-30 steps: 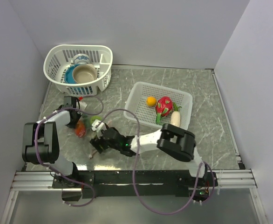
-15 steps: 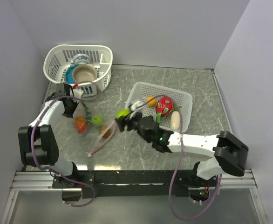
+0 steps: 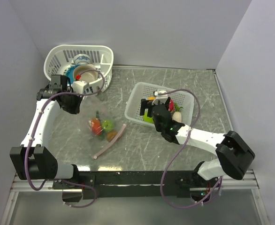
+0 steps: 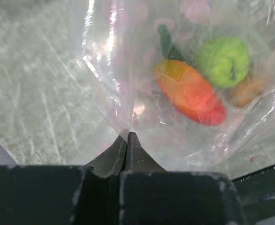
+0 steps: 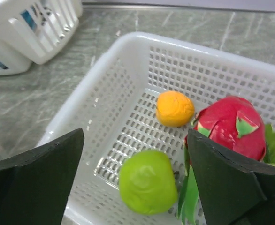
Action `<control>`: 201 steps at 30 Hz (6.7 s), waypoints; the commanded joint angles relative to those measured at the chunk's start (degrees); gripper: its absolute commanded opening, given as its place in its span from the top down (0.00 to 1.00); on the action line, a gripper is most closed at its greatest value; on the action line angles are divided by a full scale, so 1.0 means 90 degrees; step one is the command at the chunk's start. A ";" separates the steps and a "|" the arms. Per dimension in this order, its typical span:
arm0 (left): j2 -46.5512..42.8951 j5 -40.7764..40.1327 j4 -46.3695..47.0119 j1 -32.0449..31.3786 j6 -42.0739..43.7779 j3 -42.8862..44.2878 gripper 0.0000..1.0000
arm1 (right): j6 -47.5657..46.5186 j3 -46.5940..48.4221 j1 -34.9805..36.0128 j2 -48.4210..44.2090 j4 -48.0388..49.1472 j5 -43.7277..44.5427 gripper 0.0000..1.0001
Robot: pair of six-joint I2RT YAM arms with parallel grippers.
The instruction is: Open the zip-top bag and remove the fake food
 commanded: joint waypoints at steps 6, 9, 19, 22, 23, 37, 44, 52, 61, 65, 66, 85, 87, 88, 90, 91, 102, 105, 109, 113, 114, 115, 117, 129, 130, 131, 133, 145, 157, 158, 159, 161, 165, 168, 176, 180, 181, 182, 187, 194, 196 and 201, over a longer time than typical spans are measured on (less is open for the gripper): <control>-0.0407 -0.0384 0.0200 0.0007 -0.0156 -0.0458 0.99 | 0.0060 0.0302 0.0028 -0.0156 -0.0340 0.0083 0.00; -0.0427 -0.0384 0.0268 0.0007 -0.0166 -0.0467 0.99 | -0.0154 0.0234 0.0291 -0.0468 -0.0350 -0.0180 0.00; 0.0625 -0.2491 0.3040 0.0017 0.0186 -0.2733 0.99 | -0.0742 -0.0176 0.2459 -0.0031 -0.0204 -0.1166 0.06; 0.1085 -0.2708 0.3393 0.0017 0.0118 -0.2782 0.99 | -0.0575 -0.0284 0.2762 0.0291 0.0128 -0.1245 0.10; 0.1155 -0.2699 0.3461 0.0007 0.0098 -0.2753 0.99 | -0.0565 -0.0284 0.2859 0.0485 0.0225 -0.1275 0.10; 0.1165 -0.2796 0.3559 0.0007 0.0225 -0.2724 0.99 | -0.1005 0.0780 0.2685 0.2253 0.0773 -0.1685 0.07; 0.1116 -0.2748 0.3511 0.0007 0.0235 -0.2626 0.99 | -0.1053 0.1326 0.2480 0.2694 0.0715 -0.2027 0.07; 0.1175 -0.2192 0.2916 -0.0003 0.0088 -0.2129 0.99 | -0.0937 0.1775 0.2314 0.3260 0.0462 -0.2456 0.08; 0.0911 -0.1868 0.2388 -0.0286 0.0010 -0.1757 0.99 | -0.0712 0.1874 0.2079 0.3719 0.0402 -0.2604 0.10; 0.0902 -0.1859 0.2368 -0.0315 0.0049 -0.1805 0.99 | -0.0692 0.1699 0.2079 0.3661 0.0597 -0.2643 0.20; 0.0892 -0.1859 0.2368 -0.0306 0.0068 -0.1825 0.99 | -0.0692 0.1669 0.2079 0.3584 0.0636 -0.2633 0.22; 0.0394 -0.1887 0.1898 -0.0130 0.0097 -0.1219 0.99 | -0.0254 0.0430 0.2187 0.2071 0.0695 -0.2389 0.99; 0.0442 -0.2102 0.2006 0.0054 0.0195 -0.1259 0.99 | -0.0185 0.0176 0.2187 0.1507 0.0637 -0.2330 1.00; 0.0452 -0.2132 0.2045 0.0085 0.0205 -0.1288 0.99 | -0.0146 -0.0067 0.2187 0.1310 0.0530 -0.2321 1.00; 0.0453 -0.2239 0.2085 0.0104 0.0263 -0.1317 0.99 | -0.0058 -0.0419 0.2187 0.0697 0.0403 -0.2262 1.00; 0.0443 -0.2298 0.2172 0.0104 0.0264 -0.1375 0.99 | -0.0057 -0.0527 0.2187 0.0470 0.0277 -0.2271 1.00; 0.0296 -0.2230 0.2007 0.0095 0.0273 -0.1376 0.99 | 0.0001 -0.1145 0.0791 -0.1281 0.0061 -0.0700 0.99; 0.0277 -0.2230 0.2016 0.0095 0.0293 -0.1405 0.99 | -0.0154 -0.0765 0.0459 -0.0999 -0.0047 -0.0953 0.61; 0.0257 -0.2259 0.2055 0.0085 0.0303 -0.1474 0.99 | -0.0370 -0.0461 0.0322 -0.0744 -0.0085 -0.0963 0.00; 0.0247 -0.2249 0.2085 0.0085 0.0313 -0.1503 0.99 | -0.0399 -0.0382 0.0312 -0.0869 -0.0086 -0.1245 0.00; 0.0257 -0.2249 0.2094 0.0085 0.0312 -0.1513 0.99 | -0.0457 -0.0392 0.0321 -0.0889 -0.0144 -0.1459 0.00; 0.0276 -0.2249 0.2095 0.0085 0.0322 -0.1513 0.99 | -0.0448 -0.0401 0.0408 -0.0919 -0.0174 -0.1558 0.00; 0.0267 -0.2249 0.2124 0.0085 0.0342 -0.1542 0.99 | -0.0477 -0.0586 0.0603 -0.1026 -0.0087 -0.1763 0.00; 0.0501 -0.2376 0.2280 0.0095 0.0312 -0.1561 0.99 | -0.0340 -0.0238 0.2714 0.1364 0.0909 -0.1558 1.00; 0.0501 -0.2396 0.2299 0.0095 0.0341 -0.1571 0.99 | -0.0370 -0.0139 0.2714 0.1521 0.0949 -0.1597 1.00; 0.0491 -0.2444 0.2309 0.0085 0.0361 -0.1581 0.99 | -0.0399 -0.0051 0.2714 0.1774 0.0997 -0.1636 0.98; 0.0511 -0.2474 0.2358 0.0085 0.0381 -0.1571 0.99 | -0.0526 0.0222 0.2714 0.2010 0.1096 -0.1861 0.90; 0.0696 -0.2416 0.2368 0.0085 0.0361 -0.1484 0.99 | -0.0848 0.1697 0.2607 0.3416 0.0989 -0.2447 0.42; 0.0725 -0.2669 0.2680 0.0095 0.0537 -0.1776 0.99 | -0.0643 0.0957 0.2519 0.2852 0.1359 -0.2770 0.39; 0.0745 -0.2766 0.2854 0.0095 0.0537 -0.1815 0.99 | -0.0643 0.0782 0.2509 0.2735 0.1369 -0.2770 0.39; 0.0784 -0.2796 0.2934 0.0095 0.0537 -0.1873 0.99 | -0.0653 0.0712 0.2499 0.2695 0.1379 -0.2760 0.39; 0.0930 -0.2864 0.3177 0.0085 0.0518 -0.1913 0.99 | -0.0672 0.0576 0.2509 0.2626 0.1389 -0.2701 0.39; 0.1067 -0.3176 0.3608 0.0036 0.0605 -0.2098 0.99 | -0.0760 0.0419 0.2480 0.2548 0.1427 -0.2594 0.40; 0.1136 -0.3274 0.3754 0.0017 0.0664 -0.2138 0.99 | -0.0800 0.0516 0.2402 0.2616 0.1370 -0.2574 0.40; 0.1282 -0.3284 0.3638 -0.0286 0.0440 -0.2011 0.99 | -0.1024 0.1257 0.2323 0.3182 0.1252 -0.2594 0.41; 0.1380 -0.3206 0.3443 -0.0403 0.0235 -0.1884 0.99 | -0.1170 0.1561 0.2284 0.3475 0.1125 -0.2604 0.41; 0.1390 -0.3197 0.3316 -0.0432 0.0205 -0.1855 0.99 | -0.1267 0.1648 0.2284 0.3553 0.1106 -0.2604 0.41; 0.1409 -0.3177 0.3248 -0.0500 0.0176 -0.1816 0.99 | -0.1307 0.1678 0.2265 0.3583 0.1115 -0.2623 0.41; 0.1341 -0.3177 0.3110 -0.0696 0.0088 -0.1893 0.99 | -0.1512 0.1952 0.2216 0.3739 0.1008 -0.2925 0.40; 0.1400 -0.3079 0.3032 -0.0852 -0.0068 -0.1893 0.99 | -0.1454 0.2420 0.2235 0.3934 0.0754 -0.3579 0.23; 0.1380 -0.3079 0.3013 -0.0901 -0.0078 -0.1894 0.99 | -0.1493 0.2586 0.2235 0.4032 0.0725 -0.3697 0.08; 0.1253 -0.3079 0.2944 -0.0950 -0.0078 -0.1894 0.99 | -0.1551 0.2909 0.2235 0.4334 0.0520 -0.3688 0.06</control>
